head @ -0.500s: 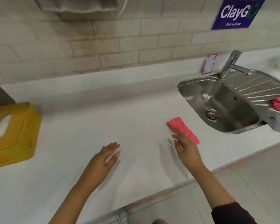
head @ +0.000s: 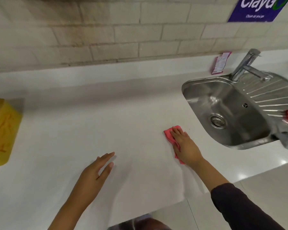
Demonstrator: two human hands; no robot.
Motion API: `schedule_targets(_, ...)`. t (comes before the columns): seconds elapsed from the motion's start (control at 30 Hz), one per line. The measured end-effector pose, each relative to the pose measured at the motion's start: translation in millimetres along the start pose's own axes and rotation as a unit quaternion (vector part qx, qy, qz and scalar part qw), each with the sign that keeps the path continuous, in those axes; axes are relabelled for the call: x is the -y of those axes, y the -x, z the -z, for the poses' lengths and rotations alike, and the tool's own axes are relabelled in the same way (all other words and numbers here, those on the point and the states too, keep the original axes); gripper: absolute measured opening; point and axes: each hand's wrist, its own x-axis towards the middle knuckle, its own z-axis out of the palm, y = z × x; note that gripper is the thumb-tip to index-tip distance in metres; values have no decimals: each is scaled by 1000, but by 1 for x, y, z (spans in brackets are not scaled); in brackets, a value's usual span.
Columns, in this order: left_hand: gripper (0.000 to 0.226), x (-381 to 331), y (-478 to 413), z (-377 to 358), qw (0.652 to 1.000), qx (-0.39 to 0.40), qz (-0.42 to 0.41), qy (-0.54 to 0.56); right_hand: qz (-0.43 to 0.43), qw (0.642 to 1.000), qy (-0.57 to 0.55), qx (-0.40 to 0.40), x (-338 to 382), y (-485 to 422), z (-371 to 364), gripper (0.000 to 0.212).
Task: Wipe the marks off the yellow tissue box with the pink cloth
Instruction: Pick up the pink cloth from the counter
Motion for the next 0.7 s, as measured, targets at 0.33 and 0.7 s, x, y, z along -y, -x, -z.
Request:
schedule_targets(0.33,36,-2,28,17,983,-162,65,49,-96,882,-462,-20,76,-3,27,44)
schedule_targets(0.7,34,56,59,152,931,-355,84,-33,-86,812,-561,136,251,-20,-5,32)
